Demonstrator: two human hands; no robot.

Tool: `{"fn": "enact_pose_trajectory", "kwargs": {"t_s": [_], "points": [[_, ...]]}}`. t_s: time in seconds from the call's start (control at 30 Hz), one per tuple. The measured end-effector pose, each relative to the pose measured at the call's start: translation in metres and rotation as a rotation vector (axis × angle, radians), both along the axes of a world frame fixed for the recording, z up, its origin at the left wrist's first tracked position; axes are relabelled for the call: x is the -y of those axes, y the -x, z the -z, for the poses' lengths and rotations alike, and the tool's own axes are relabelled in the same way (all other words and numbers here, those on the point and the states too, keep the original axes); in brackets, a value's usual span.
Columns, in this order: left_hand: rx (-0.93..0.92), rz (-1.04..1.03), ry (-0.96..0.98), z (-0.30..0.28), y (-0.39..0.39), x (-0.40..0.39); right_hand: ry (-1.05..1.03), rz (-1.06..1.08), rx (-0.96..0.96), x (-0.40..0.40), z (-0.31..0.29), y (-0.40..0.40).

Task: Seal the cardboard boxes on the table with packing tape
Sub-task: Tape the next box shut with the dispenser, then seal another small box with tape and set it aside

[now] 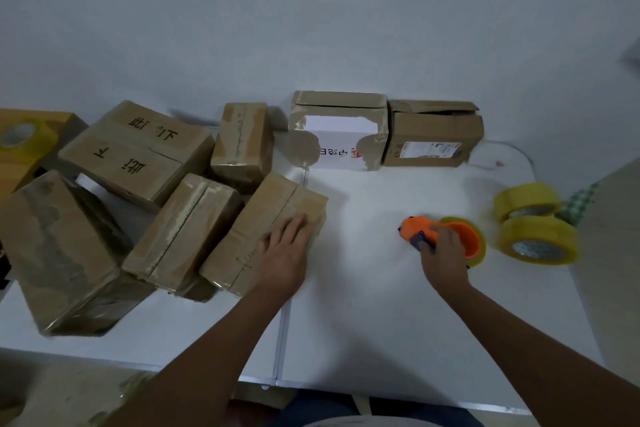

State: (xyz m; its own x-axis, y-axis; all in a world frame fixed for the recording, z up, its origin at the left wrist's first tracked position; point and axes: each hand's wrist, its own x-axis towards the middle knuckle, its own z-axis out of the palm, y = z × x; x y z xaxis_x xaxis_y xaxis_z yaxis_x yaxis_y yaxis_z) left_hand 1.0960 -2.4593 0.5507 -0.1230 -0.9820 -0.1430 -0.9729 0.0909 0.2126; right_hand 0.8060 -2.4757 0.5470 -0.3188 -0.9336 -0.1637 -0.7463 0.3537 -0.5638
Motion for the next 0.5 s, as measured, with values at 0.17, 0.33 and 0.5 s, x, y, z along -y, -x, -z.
{"fn": "enact_pose_trajectory", "kwargs": {"t_s": [0.17,0.33,0.5], "points": [[-0.081,0.05,-0.03,-0.009,0.017,0.018,-0.267,-0.066,-0.069,0.015,0.01,0.037],[-0.094,0.09,-0.077,-0.019,0.038,0.035,-0.411,-0.165,-0.109,0.019,0.015,0.048],[-0.139,0.16,-0.073,-0.024,0.078,0.057,-0.256,-0.177,-0.035,0.033,-0.005,0.066]]}}
